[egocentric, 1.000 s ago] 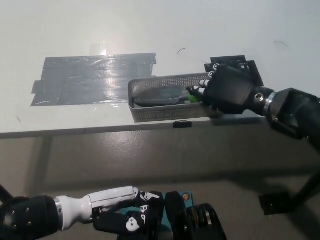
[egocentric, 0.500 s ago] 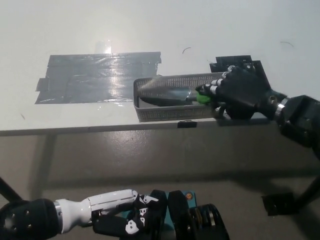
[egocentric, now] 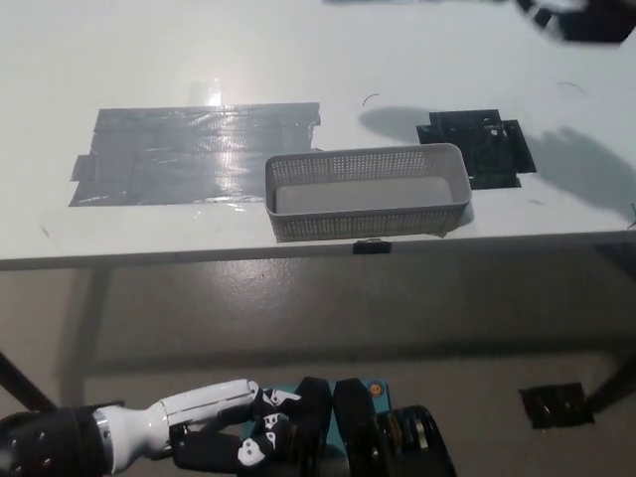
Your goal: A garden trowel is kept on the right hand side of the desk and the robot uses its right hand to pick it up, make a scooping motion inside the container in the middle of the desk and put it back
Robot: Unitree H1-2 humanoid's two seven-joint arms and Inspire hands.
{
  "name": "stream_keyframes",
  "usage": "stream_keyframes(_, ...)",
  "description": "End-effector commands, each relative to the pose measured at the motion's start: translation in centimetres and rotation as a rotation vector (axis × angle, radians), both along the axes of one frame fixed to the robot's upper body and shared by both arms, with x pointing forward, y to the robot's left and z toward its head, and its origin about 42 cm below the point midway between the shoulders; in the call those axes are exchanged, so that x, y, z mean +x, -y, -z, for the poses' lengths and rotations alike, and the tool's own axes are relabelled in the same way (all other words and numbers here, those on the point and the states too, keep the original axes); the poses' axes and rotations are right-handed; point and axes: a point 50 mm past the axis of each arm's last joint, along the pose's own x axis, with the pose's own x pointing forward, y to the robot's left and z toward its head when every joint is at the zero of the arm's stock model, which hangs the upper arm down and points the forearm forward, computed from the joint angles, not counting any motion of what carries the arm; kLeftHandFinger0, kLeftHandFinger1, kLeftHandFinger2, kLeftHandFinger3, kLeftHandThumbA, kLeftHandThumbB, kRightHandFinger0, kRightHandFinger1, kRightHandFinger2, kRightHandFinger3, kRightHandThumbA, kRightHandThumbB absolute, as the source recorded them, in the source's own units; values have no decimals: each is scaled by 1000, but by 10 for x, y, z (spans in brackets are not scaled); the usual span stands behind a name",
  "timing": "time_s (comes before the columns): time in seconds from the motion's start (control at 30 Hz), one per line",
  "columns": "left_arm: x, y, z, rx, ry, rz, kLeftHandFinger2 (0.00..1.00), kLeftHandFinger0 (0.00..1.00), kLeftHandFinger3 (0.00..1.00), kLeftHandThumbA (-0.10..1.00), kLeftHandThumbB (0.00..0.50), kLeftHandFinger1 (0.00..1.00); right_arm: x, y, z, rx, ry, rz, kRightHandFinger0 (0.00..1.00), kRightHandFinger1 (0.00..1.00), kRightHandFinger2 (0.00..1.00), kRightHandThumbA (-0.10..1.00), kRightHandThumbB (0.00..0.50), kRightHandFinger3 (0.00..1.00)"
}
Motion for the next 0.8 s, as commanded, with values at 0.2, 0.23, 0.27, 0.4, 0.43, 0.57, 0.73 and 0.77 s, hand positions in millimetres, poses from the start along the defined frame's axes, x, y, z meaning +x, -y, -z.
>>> stream_keyframes(0.2, -4, -12, 0, 6, 2, -56, 1000, 1000, 1000, 1000, 500, 1000, 9, 71, 60, -33, -107, 215, 0, 259, 613, -100, 0, 667)
stream_keyframes(0.23, -6, -14, 1, 8, -2, -60, 1000, 1000, 1000, 1000, 500, 1000, 11, 74, 78, -48, -164, 256, 0, 254, 591, -100, 0, 602)
stream_keyframes(0.27, -8, -14, 2, 10, -1, -61, 1000, 1000, 1000, 1000, 500, 1000, 12, 78, 100, -65, -188, 271, 0, 162, 430, -100, 0, 432)
stream_keyframes(0.4, -9, -17, 4, 15, -4, -69, 1000, 1000, 1000, 1000, 500, 1000, 17, 80, 151, -83, -261, 331, 0, 107, 396, -19, 0, 301)
stream_keyframes(0.43, -10, -17, 3, 13, -5, -69, 1000, 1000, 1000, 1000, 500, 1000, 19, 79, 161, -94, -276, 348, 0, 122, 434, -33, 0, 242)
stream_keyframes(0.57, -14, -19, 4, 3, -10, -76, 1000, 1000, 1000, 1000, 500, 1000, 21, 59, 209, -117, -373, 458, 0, 179, 486, -100, 0, 173)
stream_keyframes(0.73, -21, -22, 7, 4, -11, -89, 1000, 1000, 1000, 1000, 500, 1000, 26, 38, 245, -104, -443, 588, 0, 130, 469, -100, 0, 289)
stream_keyframes(0.77, -22, -22, 7, 3, -13, -91, 1000, 1000, 1000, 1000, 500, 1000, 28, 34, 252, -93, -444, 586, 0, 157, 500, -100, 0, 280)
